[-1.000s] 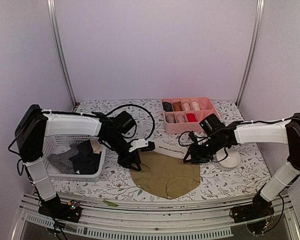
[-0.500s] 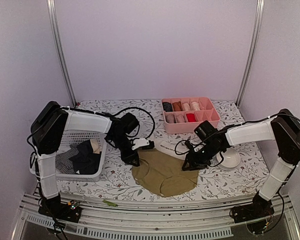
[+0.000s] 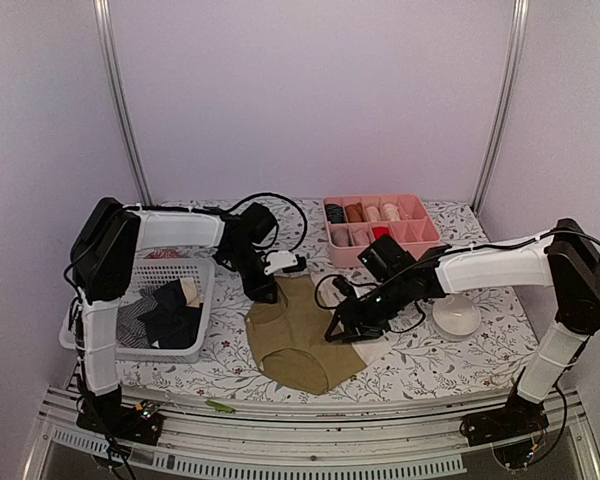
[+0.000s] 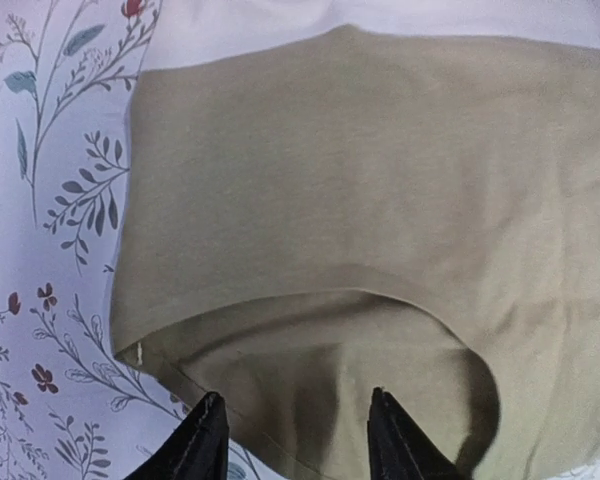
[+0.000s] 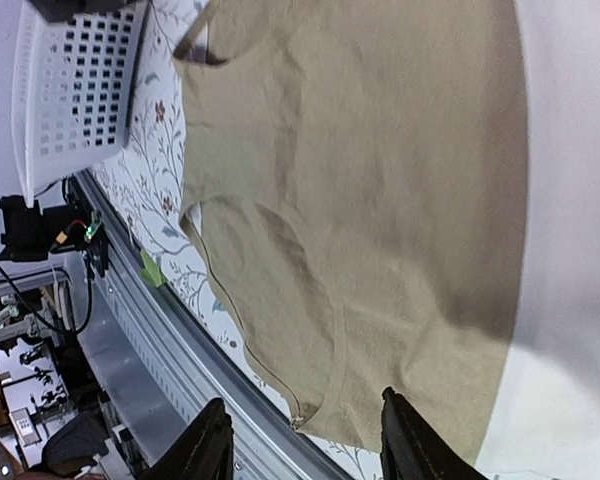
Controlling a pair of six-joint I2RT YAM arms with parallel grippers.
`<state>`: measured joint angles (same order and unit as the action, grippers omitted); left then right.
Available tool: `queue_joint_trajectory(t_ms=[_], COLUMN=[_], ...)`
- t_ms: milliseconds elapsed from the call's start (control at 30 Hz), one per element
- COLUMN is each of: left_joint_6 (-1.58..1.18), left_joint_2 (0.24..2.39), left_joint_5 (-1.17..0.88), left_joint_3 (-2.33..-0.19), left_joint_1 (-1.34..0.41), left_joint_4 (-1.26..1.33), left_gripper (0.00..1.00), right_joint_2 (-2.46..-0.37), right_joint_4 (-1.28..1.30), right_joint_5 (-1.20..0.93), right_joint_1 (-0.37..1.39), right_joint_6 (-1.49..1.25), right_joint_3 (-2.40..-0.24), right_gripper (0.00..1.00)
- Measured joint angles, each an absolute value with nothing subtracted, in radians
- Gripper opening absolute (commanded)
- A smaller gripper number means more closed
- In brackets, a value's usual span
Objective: Roll the underwear
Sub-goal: Rotate the underwear at the center of the board.
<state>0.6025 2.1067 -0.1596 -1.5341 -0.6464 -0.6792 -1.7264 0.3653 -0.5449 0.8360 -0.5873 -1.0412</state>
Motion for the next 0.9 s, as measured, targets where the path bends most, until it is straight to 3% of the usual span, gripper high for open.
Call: queue_joint_trajectory(t_ms=[233, 500, 900], left_joint_6=[0.588, 0.537, 0.533], left_joint_2=[1.934, 1.911, 1.916], left_joint_5=[-0.316, -0.427, -0.486], left_joint_3=[-1.486, -1.443, -1.412], left_joint_1=[-0.641, -0.638, -0.648], left_joint_4=[-0.719, -0.726, -0.738], left_gripper=[0.50, 0.50, 0.48], right_joint_2=[-1.818, -2.017, -1.819], right_joint_4=[0.366, 0.407, 0.342], right_joint_5=[-0.471, -0.422, -0.468], right_joint_1=[0.801, 0.799, 0.908], right_joint_6=[-0.530, -0.472, -0.581], right_joint_3=[-1.179, -1.290, -0.995], right_gripper=[0.44, 0.37, 0.37])
